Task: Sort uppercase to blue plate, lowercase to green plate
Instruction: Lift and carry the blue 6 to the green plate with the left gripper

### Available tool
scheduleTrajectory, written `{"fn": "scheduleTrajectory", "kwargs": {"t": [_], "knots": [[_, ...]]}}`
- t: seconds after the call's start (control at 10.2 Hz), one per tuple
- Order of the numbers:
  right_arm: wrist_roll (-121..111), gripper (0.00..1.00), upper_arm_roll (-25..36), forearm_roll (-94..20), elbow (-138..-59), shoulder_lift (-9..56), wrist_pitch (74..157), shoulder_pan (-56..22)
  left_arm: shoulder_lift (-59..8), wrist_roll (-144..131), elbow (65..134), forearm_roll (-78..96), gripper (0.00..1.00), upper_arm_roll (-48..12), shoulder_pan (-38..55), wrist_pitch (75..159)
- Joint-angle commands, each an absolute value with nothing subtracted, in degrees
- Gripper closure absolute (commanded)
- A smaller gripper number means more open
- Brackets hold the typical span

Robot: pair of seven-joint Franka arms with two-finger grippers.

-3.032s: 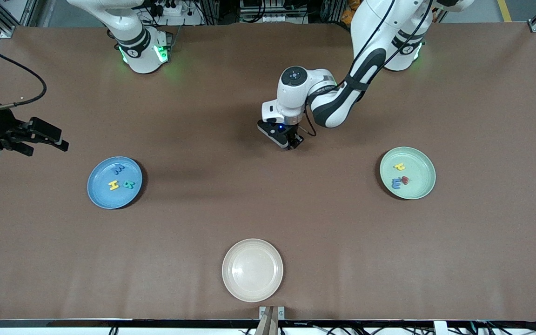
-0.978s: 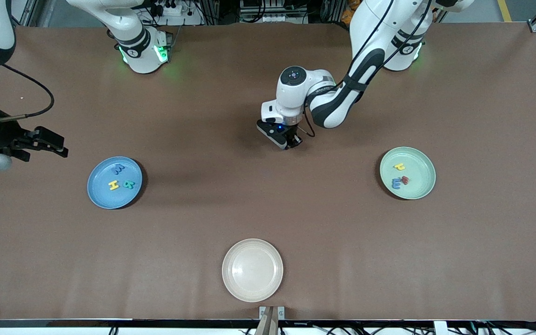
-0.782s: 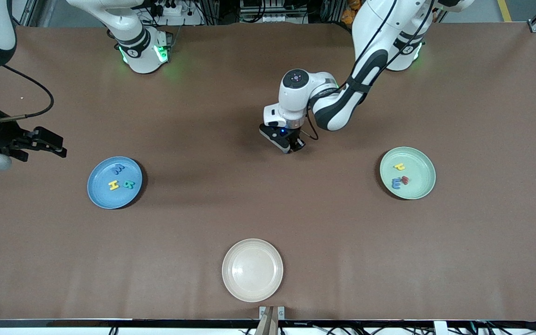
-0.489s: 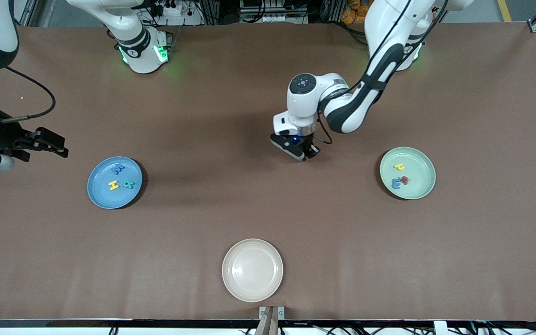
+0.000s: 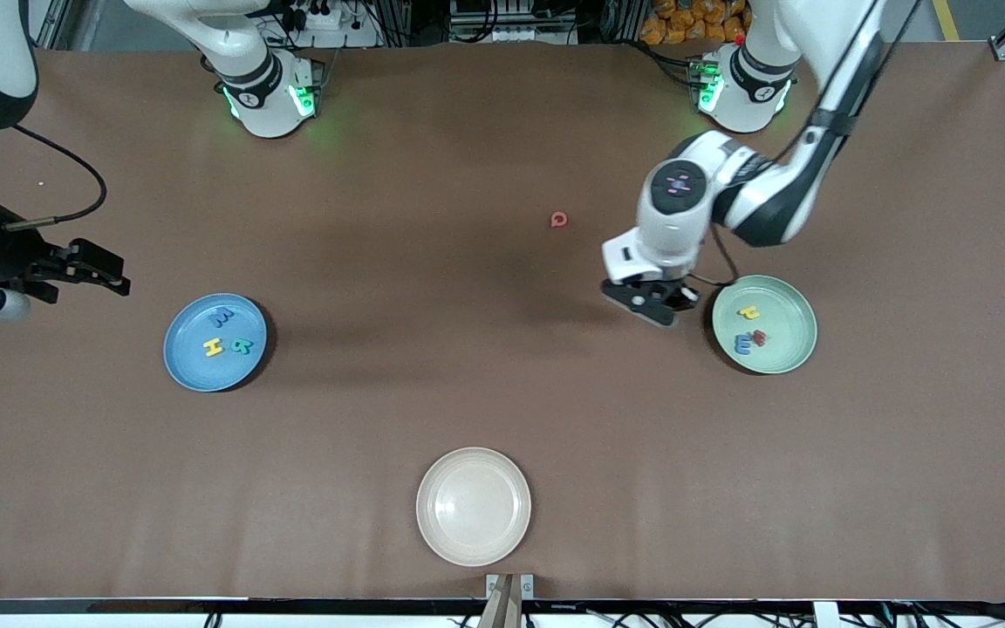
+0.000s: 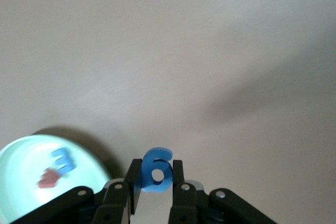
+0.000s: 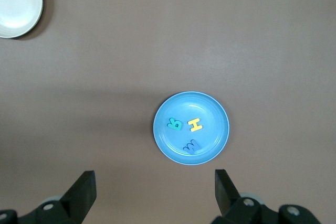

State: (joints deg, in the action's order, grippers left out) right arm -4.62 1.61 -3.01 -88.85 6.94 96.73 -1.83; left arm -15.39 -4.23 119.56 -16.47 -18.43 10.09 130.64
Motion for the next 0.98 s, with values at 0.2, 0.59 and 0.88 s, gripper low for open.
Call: {"fn": "scheduleTrajectory", "kwargs": {"t": [0.2,0.59,0.88], "knots": [[-4.48,0.00,1.49,-2.46,-91.49,4.31,97.91,-1.67,-13.18,5.27,124.36,-14.24,1.00,-18.81,-0.25,129.72],[-4.39,0.00,1.41,-2.46,-91.41,4.31,97.56,-2.02,-14.85,7.64,128.67,-14.85,1.00,-18.11,-3.95,137.90],[-4.05,0.00,1.41,-2.90,-91.32,4.31,98.00,-2.20,-14.94,13.51,128.85,-14.94,1.00,-16.62,-7.20,138.42]]}}
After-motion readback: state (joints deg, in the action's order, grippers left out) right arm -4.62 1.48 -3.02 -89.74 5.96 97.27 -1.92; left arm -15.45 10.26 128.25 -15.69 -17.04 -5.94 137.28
